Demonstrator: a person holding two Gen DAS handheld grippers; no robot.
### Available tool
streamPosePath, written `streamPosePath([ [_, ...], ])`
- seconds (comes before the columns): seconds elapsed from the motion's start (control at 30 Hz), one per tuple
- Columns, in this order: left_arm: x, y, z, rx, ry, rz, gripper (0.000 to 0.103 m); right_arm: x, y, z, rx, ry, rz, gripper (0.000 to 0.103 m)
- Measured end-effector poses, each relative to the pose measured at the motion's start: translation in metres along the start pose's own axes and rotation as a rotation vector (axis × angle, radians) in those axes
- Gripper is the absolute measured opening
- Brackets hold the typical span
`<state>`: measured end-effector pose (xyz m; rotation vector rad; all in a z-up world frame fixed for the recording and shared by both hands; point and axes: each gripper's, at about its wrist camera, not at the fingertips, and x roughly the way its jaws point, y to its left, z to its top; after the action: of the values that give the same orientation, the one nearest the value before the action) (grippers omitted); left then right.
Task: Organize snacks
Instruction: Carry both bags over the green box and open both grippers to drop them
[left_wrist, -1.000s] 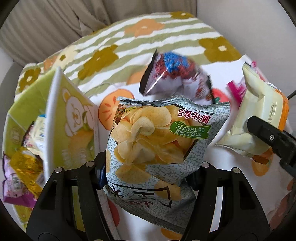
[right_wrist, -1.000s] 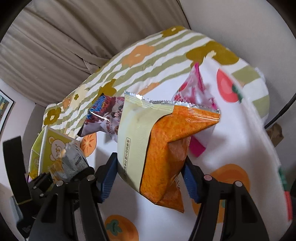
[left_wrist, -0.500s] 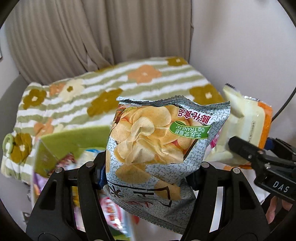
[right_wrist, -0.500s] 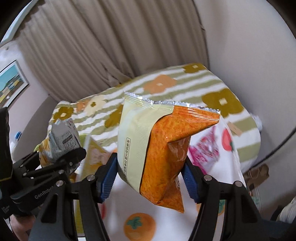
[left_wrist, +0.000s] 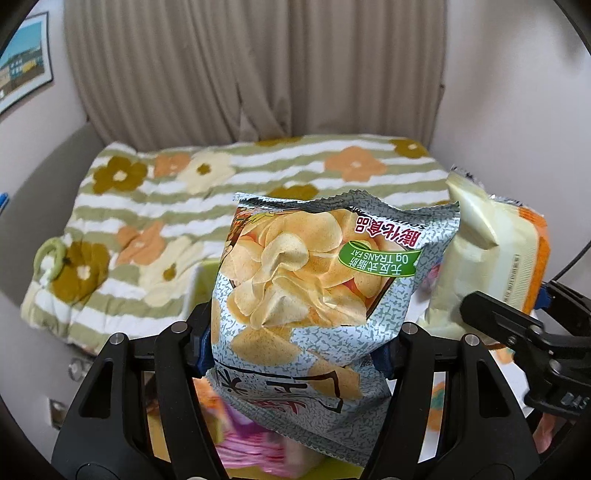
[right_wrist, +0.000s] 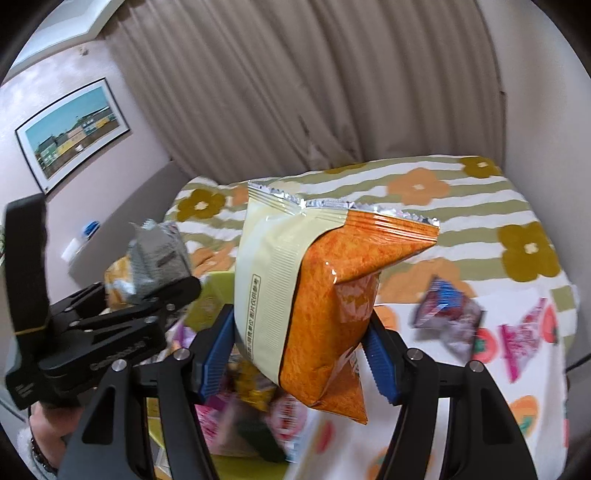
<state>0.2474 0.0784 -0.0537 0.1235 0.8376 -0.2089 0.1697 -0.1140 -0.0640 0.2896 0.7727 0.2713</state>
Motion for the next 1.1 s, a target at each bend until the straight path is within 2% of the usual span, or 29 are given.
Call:
streamPosePath([
  [0.23, 0.051, 0.044, -0.014, -0.071, 0.147, -0.035, 0.061, 0.039, 0.027, -0.003, -0.003, 0.071, 0.042, 0.061],
  [0.3, 0.061, 0.046, -0.016, -0.08, 0.168, -0.047, 0.067, 0.044, 0.026, -0.004, -0.008, 0.085, 0.045, 0.061],
  [0.33, 0.066, 0.046, -0.016, -0.082, 0.174, -0.055, 0.079, 0.046, 0.025, -0.004, -0.013, 0.088, 0.043, 0.061],
  [0.37, 0.068, 0.045, -0.016, -0.082, 0.174, -0.044, 0.096, 0.048, 0.023, -0.004, -0.02, 0.092, 0.041, 0.061],
  [0.4, 0.069, 0.045, -0.016, -0.082, 0.172, -0.026, 0.101, 0.049, 0.021, -0.005, -0.021, 0.096, 0.04, 0.061],
  [0.53, 0.06, 0.049, -0.021, -0.099, 0.14, -0.015, 0.103, 0.05, 0.013, -0.002, -0.003, 0.112, 0.043, 0.061],
  [0.67, 0.043, 0.058, -0.037, -0.159, 0.129, -0.023, 0.103, 0.048, 0.011, -0.003, -0.028, 0.127, 0.041, 0.061],
  [0.97, 0.007, 0.069, -0.043, -0.195, 0.072, 0.055, 0.103, 0.063, 0.018, -0.011, -0.095, 0.212, 0.051, 0.062],
  [1.03, 0.0, 0.072, -0.045, -0.197, 0.062, 0.066, 0.103, 0.067, 0.021, -0.015, -0.108, 0.23, 0.055, 0.067],
  [1.1, -0.004, 0.072, -0.048, -0.203, 0.06, 0.07, 0.103, 0.066, 0.022, -0.018, -0.104, 0.216, 0.06, 0.103],
])
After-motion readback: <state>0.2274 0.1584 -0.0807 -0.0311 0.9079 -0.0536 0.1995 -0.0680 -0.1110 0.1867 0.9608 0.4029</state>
